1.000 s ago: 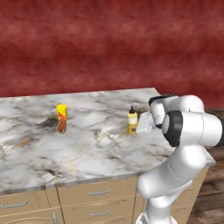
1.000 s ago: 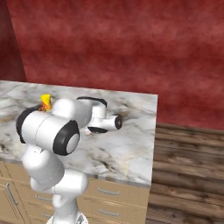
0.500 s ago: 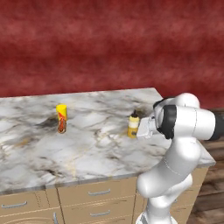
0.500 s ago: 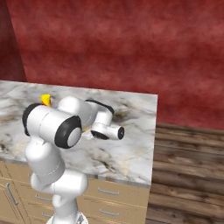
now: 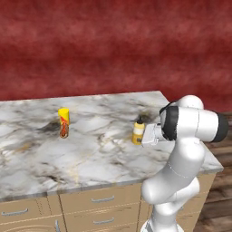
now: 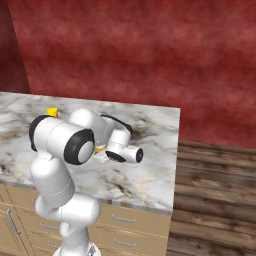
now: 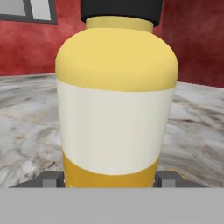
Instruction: Move the mayonnaise and mustard from the cabinet to the dining counter.
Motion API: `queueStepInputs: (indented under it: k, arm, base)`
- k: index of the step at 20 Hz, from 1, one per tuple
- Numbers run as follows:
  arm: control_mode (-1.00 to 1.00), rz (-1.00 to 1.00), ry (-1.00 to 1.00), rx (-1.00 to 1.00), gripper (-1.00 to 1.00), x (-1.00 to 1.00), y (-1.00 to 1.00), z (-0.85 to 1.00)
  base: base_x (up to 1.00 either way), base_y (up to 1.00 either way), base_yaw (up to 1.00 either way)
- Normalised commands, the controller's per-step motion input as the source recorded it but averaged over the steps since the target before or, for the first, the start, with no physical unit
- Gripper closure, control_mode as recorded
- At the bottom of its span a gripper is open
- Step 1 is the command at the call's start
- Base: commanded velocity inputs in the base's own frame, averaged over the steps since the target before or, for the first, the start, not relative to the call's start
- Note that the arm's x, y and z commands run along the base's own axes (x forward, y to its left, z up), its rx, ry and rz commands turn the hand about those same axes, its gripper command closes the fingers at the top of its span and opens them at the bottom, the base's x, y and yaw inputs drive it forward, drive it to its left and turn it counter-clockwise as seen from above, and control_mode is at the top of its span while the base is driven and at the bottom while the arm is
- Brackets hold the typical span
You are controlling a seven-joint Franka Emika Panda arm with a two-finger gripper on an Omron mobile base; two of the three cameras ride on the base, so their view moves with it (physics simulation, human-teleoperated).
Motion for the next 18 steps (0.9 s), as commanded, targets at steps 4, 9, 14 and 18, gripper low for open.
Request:
queueStepInputs:
  k: [4, 9, 14, 18]
  arm:
    - [-1.0, 0.0, 0.0, 0.0, 1.0, 0.0, 0.0, -0.01]
    - [-1.0, 0.0, 0.0, -0.01, -1.0, 0.0, 0.0, -0.01]
    - [-1.0, 0.0, 0.0, 0.0, -1.0, 0.0, 0.0, -0.1]
    - [-1.0, 0.02, -0.04, 0.0, -1.0, 0.0, 0.0, -0.1]
  base:
    - [0.0, 0.0, 0.0]
    - [0.0, 0.0, 0.0]
    - [0.0, 0.0, 0.0]
    - [0.0, 0.0, 0.0]
